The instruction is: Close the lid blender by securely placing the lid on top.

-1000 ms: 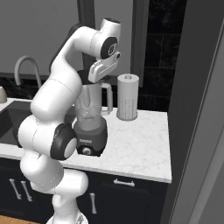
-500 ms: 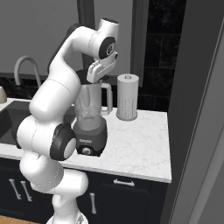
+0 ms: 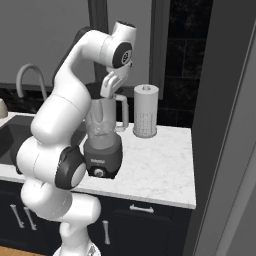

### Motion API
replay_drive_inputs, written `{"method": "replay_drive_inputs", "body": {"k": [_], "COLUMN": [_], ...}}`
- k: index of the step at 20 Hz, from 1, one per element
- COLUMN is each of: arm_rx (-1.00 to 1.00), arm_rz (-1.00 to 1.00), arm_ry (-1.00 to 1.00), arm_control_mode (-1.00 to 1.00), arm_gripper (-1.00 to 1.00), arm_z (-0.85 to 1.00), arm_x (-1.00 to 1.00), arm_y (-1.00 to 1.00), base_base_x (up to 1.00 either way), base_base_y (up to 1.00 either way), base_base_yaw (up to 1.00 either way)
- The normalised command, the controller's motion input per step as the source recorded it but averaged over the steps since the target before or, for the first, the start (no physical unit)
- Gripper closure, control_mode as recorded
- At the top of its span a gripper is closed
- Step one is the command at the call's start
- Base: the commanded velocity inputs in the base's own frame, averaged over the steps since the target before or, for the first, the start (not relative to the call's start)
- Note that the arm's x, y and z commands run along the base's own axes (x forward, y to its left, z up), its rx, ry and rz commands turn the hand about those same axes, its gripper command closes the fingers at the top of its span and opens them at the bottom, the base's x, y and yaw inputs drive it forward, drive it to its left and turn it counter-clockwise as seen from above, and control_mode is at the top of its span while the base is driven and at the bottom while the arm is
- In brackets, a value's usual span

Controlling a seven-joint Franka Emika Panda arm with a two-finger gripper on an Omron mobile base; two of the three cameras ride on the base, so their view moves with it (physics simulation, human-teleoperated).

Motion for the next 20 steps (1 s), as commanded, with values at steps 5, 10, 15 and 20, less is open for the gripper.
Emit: {"method": "replay_drive_inputs", "body": {"k": [5,10,15,20], "arm_rx": [0.00,0.00,0.00,0.00], "arm_rz": [0.07,0.00,0.00,0.00], "arm_ry": [0.00,0.00,0.00,0.02], "arm_control_mode": [-1.00,-1.00,-1.00,-1.00], "arm_gripper": [1.00,1.00,1.00,1.00], "arm_z": [0.00,0.00,-0.01,-0.16], "arm_x": [-0.18,0.00,0.00,0.00], "arm_y": [0.00,0.00,0.11,0.14], "base_base_x": [0.00,0.00,0.00,0.00], "base_base_y": [0.00,0.00,0.00,0.00], "base_base_yaw": [0.00,0.00,0.00,0.00]}}
